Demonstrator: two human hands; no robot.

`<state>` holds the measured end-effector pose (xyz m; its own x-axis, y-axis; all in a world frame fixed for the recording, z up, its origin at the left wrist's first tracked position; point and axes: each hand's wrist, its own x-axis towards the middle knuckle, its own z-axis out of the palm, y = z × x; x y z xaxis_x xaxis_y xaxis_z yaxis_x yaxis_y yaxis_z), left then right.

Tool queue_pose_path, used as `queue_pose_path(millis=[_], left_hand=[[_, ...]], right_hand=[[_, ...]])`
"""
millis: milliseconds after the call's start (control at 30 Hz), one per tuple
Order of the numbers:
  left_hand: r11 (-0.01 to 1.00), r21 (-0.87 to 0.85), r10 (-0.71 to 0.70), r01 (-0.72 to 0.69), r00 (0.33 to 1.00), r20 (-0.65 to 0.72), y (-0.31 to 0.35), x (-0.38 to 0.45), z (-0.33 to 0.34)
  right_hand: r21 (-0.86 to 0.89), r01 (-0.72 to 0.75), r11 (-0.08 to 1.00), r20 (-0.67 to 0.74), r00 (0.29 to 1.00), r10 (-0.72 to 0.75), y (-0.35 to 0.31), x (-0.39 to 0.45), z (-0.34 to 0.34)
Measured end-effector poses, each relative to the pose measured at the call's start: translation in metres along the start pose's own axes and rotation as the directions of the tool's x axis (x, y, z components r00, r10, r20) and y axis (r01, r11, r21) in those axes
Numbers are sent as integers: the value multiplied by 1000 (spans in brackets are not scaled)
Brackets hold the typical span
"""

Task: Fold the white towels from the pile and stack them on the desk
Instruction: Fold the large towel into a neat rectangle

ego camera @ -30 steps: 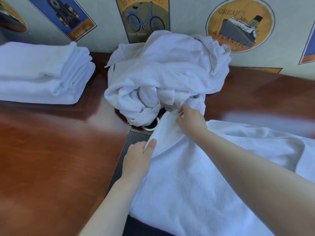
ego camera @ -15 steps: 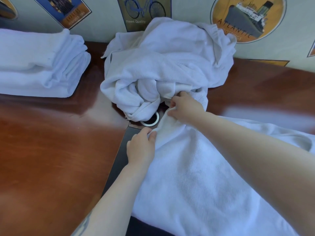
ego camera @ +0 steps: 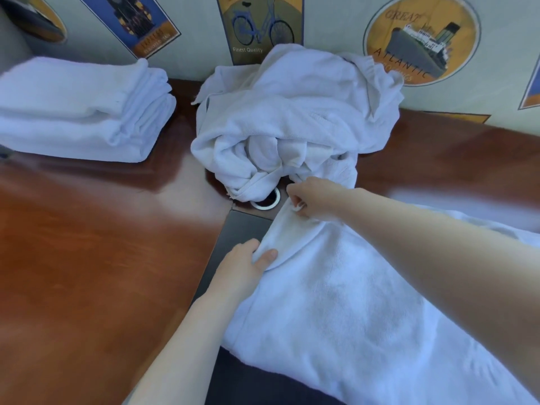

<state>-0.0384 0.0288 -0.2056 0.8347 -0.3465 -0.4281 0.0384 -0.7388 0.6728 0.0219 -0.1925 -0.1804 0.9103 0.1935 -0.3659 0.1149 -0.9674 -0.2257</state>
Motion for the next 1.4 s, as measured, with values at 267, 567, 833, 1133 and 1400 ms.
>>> queue_pose_path(millis=[267,567,833,1133,1400], left_hand=[[987,-137,-45,79,970,239,-4,-66,-11],[898,381,-210,222,975,-73,-25,-140,16],[994,104,-24,38,991,-131,-21,-196,14],[883,-444,-108,-154,852,-512,-7,-227,17],[901,-135,234,-413,722,-651,59,-230,-71]], right_hand=[[-183,-29,983,-307,951,-29,-24,-84,-54],[-213,-45,976,-407,912,-46,-23,-201,-95],[-291,20,957,-319,941,-116,-36,-268,-144],[-351,-8,936,-416,897,-149,-54,-317,-187],[-370,-141,918,-571,814,-105,-49,-362,-226]])
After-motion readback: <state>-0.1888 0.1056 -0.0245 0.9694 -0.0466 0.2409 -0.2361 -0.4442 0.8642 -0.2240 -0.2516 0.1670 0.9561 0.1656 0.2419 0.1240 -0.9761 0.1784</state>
